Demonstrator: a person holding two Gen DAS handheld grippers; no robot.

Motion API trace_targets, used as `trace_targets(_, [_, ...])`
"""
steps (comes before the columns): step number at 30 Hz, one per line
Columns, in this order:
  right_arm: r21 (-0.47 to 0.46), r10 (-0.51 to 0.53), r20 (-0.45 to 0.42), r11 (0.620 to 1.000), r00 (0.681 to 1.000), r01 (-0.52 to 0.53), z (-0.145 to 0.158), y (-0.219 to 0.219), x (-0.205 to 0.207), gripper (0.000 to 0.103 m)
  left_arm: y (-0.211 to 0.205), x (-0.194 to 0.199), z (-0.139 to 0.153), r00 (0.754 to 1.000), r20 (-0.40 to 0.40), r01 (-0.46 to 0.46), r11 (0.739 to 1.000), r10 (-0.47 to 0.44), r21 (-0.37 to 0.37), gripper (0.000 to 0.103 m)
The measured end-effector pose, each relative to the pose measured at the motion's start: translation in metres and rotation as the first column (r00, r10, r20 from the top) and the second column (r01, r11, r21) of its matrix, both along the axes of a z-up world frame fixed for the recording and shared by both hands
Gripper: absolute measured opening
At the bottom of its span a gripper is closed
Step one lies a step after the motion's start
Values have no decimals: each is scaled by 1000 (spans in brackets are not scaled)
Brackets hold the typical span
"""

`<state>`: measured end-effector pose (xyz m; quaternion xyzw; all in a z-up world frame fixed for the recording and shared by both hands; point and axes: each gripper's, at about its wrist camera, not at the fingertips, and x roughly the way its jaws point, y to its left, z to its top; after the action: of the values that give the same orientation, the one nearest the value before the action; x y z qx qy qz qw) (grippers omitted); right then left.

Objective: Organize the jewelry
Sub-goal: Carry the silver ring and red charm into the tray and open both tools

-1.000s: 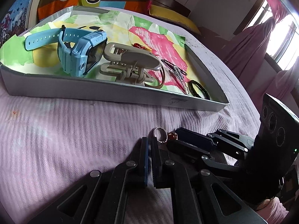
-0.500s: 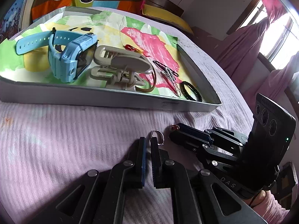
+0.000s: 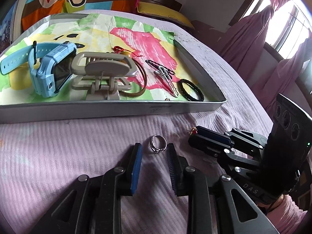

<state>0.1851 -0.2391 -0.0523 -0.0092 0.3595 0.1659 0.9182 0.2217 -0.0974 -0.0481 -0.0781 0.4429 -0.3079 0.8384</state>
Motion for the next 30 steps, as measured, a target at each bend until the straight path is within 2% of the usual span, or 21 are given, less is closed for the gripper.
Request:
trace_targets(13, [34, -16, 18, 999, 1000, 15, 3, -10, -4, 11, -21, 3, 0, 998, 53, -31, 987, 23, 156, 24])
trace_targets(16, [38, -18, 19, 999, 1000, 17, 2, -11, -4, 11, -21, 3, 0, 998, 57, -42, 986, 33, 163, 20])
trace_targets(30, [42, -5, 45, 999, 999, 3, 3, -8, -9, 11, -14, -14, 6, 991, 128, -59, 988, 41, 140, 20])
